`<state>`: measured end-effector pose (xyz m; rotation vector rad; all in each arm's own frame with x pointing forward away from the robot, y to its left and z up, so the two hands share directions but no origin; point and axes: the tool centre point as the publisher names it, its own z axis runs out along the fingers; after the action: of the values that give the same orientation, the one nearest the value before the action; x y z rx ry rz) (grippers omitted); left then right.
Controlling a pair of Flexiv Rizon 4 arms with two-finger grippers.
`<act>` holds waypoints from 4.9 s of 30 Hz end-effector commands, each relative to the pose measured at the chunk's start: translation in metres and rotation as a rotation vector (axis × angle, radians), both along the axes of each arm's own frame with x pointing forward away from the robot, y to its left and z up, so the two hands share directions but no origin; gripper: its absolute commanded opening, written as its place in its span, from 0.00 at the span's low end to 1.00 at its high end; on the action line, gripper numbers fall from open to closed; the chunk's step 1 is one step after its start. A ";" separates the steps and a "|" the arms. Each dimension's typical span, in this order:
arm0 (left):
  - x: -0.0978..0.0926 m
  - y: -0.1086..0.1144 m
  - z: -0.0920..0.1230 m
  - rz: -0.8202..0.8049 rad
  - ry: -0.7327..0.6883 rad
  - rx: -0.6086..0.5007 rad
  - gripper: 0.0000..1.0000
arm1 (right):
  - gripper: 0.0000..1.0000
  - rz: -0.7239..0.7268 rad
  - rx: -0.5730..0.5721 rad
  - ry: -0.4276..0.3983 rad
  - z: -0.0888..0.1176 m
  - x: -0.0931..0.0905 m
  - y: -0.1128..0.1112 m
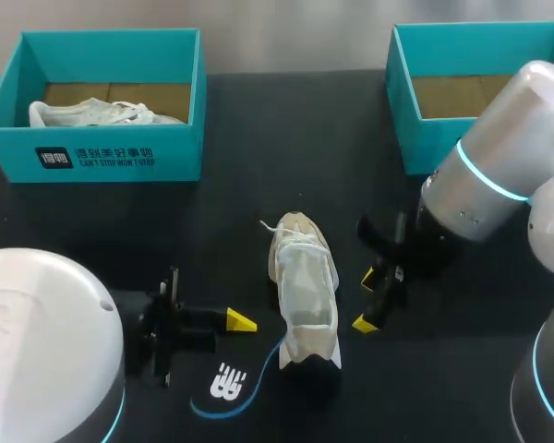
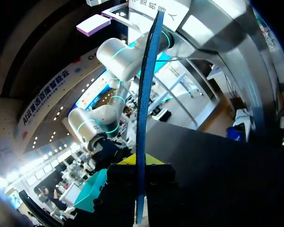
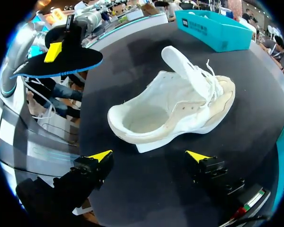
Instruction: Take the shoe out of the shoebox, open the shoe tongue, remove and reinsert the insole, then place the shoe into the shoebox
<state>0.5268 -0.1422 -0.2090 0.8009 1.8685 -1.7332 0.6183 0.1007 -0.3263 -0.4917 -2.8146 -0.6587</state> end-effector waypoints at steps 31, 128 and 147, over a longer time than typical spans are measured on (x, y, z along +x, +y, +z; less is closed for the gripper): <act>0.010 -0.027 -0.020 0.123 0.118 -0.065 0.00 | 1.00 0.180 -0.117 -0.262 -0.031 0.017 0.031; 0.043 -0.080 -0.056 0.082 0.162 -0.077 0.00 | 1.00 0.238 -0.157 -0.300 -0.033 0.005 0.022; 0.055 -0.083 -0.072 0.069 0.170 -0.098 0.00 | 1.00 0.238 -0.157 -0.300 -0.033 0.005 0.022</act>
<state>0.5776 -0.2196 -0.2774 0.5564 1.8837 -1.8766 0.6245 0.1221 -0.3589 -0.0785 -3.1512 -0.5021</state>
